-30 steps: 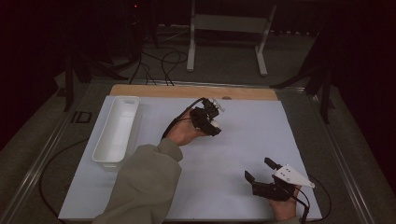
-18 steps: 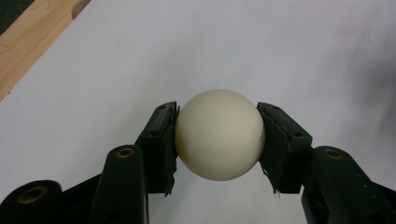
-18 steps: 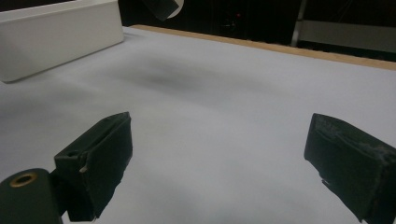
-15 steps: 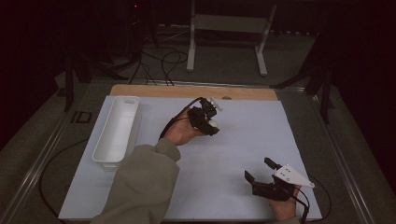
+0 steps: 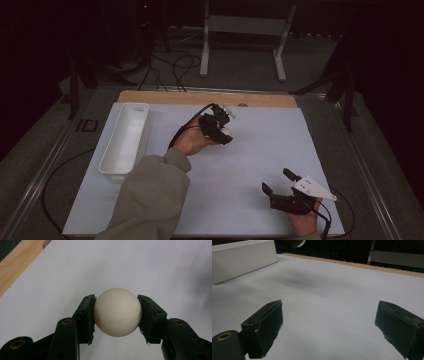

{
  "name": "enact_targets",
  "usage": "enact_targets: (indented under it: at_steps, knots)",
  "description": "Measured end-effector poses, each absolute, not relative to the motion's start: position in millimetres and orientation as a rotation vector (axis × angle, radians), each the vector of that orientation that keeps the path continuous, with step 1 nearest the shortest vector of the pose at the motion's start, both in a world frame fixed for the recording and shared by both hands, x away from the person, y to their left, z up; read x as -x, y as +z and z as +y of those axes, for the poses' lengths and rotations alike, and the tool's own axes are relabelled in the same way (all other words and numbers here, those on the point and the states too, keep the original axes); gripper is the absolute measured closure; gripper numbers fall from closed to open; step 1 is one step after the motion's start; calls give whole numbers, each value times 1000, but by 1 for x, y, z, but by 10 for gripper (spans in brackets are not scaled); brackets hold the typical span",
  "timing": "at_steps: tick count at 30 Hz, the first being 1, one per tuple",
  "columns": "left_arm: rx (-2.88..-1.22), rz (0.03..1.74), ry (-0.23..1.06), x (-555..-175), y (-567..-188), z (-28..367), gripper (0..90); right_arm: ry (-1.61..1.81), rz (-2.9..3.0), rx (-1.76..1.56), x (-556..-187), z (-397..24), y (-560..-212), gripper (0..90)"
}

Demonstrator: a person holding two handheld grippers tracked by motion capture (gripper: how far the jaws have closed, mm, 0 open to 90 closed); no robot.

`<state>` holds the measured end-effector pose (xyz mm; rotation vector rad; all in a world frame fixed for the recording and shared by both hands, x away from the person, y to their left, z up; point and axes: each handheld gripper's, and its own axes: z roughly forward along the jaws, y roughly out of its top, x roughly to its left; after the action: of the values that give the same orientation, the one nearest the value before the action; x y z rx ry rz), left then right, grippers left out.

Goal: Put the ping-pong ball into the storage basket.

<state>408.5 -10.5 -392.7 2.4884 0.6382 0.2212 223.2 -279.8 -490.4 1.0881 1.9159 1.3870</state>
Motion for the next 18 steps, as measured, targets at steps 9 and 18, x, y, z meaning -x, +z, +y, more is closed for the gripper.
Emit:
enact_targets:
  at_steps: [9, 18]
  knots:
    - [-2486, 645, 222, -408, -393, -7, 514, 1384, 1917, -1090, -224, -280, -491, 75]
    - [-2485, 652, 226, -408, -392, -4, 514, 1386, 1916, -1090, -224, -279, -491, 75]
